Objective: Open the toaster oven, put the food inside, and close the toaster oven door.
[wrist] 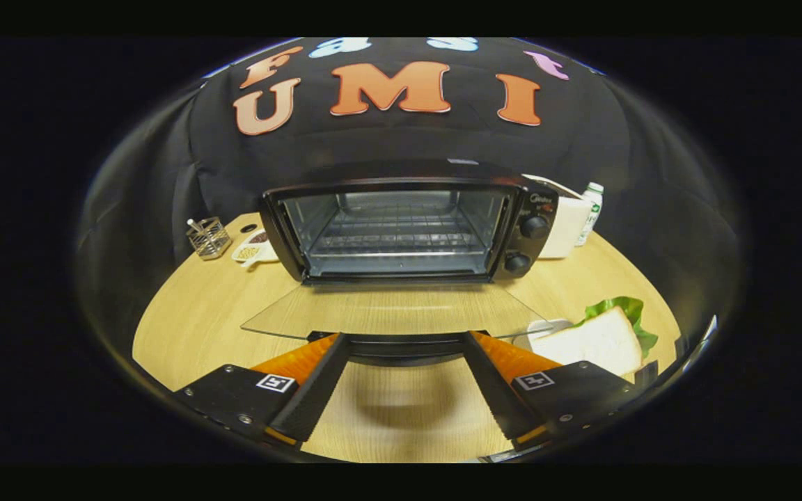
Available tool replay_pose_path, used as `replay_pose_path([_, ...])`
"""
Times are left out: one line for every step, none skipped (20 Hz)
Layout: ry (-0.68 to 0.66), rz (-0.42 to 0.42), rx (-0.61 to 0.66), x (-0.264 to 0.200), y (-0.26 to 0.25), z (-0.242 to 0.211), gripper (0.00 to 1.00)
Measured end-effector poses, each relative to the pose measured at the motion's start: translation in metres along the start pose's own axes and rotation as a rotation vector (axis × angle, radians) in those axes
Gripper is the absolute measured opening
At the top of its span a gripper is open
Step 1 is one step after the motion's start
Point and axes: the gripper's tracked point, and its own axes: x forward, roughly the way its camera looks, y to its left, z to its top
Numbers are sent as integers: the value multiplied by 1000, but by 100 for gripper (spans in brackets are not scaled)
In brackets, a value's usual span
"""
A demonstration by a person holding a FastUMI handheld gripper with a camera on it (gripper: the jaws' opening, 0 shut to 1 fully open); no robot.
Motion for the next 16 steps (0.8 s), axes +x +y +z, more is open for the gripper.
replay_pose_path([13, 0, 3, 2, -2, -7, 99])
replay_pose_path([27, -1, 6, 4, -3, -12, 99])
replay_pose_path([42, -1, 14, 6, -4, -19, 99])
replay_pose_path([55, -1, 26, 9, -6, -25, 99])
replay_pose_path([70, -2, 37, 11, -7, -33, 99])
replay_pose_path([79, -2, 44, 15, -7, -38, 99])
replay_pose_path([91, -1, 46, 18, -6, -43, 99])
replay_pose_path([101, -3, 40, 21, -6, -47, 99])
replay_pose_path([105, -3, 34, 22, -6, -49, 99])
replay_pose_path([104, -3, 32, 24, -7, -50, 99])
replay_pose_path([102, -3, 30, 23, -7, -52, 99])
replay_pose_path([107, -3, 26, 21, -9, -53, 99])
replay_pose_path([117, -2, 27, 20, -11, -54, 99])
replay_pose_path([114, 9, 32, 17, -11, -52, 99])
replay_pose_path([121, 23, 40, 13, -12, -52, 99])
replay_pose_path([127, 28, 44, 7, -15, -51, 99])
